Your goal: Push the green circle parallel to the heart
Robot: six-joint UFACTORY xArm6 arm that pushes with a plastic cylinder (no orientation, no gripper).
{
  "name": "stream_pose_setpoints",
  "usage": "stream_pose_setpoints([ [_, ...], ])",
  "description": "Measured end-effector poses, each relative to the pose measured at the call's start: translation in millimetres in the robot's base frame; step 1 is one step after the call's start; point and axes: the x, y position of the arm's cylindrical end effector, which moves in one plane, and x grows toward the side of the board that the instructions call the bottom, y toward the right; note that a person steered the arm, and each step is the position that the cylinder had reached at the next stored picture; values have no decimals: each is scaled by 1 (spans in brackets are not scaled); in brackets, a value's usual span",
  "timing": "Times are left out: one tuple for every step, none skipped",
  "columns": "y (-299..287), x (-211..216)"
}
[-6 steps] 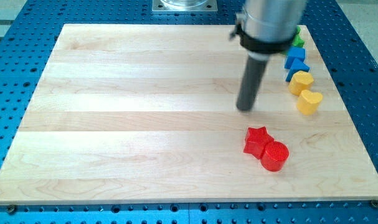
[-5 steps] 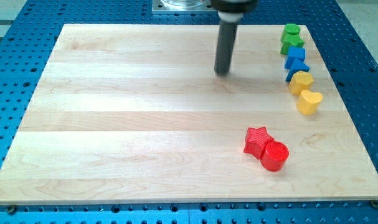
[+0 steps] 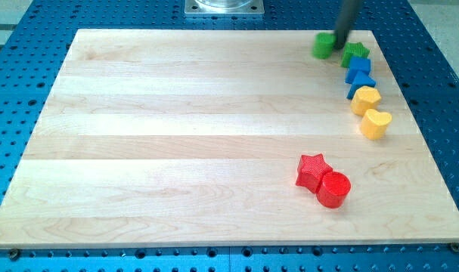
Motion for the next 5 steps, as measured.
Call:
stream_pose_setpoints([
  [-98,34],
  [-163,51],
  [-175,49],
  [-172,174],
  [-156,189],
])
